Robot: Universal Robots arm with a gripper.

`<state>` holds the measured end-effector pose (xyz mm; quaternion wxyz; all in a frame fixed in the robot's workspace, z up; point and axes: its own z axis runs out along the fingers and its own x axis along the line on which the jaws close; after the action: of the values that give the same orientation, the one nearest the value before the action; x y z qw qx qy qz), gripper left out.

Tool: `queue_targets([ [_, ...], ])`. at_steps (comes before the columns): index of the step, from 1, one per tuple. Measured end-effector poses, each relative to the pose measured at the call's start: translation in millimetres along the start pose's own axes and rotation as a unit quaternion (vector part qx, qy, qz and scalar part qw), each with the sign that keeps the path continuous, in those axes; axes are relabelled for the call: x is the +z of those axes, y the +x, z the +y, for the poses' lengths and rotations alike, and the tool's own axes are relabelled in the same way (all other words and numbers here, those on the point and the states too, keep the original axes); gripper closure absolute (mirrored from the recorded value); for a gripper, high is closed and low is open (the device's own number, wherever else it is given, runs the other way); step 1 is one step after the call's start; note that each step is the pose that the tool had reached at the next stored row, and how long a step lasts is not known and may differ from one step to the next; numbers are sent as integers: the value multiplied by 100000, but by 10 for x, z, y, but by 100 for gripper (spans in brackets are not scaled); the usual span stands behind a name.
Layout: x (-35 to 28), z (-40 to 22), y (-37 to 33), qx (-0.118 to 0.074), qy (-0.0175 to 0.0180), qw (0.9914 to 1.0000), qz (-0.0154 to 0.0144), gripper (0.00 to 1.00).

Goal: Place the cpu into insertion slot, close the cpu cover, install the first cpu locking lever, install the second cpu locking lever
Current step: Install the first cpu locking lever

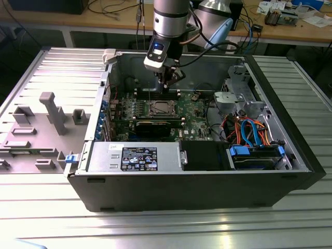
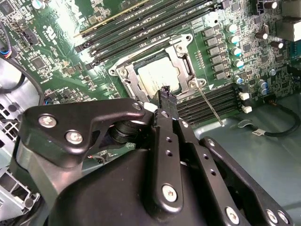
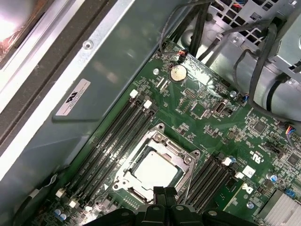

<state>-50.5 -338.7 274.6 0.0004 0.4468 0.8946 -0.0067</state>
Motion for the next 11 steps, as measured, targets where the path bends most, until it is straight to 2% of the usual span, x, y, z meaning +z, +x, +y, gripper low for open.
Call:
queue_targets([
  [5,-1,0,0,-2470,-18,99969,-41,89],
  [11,0,-1,-1,-6094,-87,99814,-119,89],
])
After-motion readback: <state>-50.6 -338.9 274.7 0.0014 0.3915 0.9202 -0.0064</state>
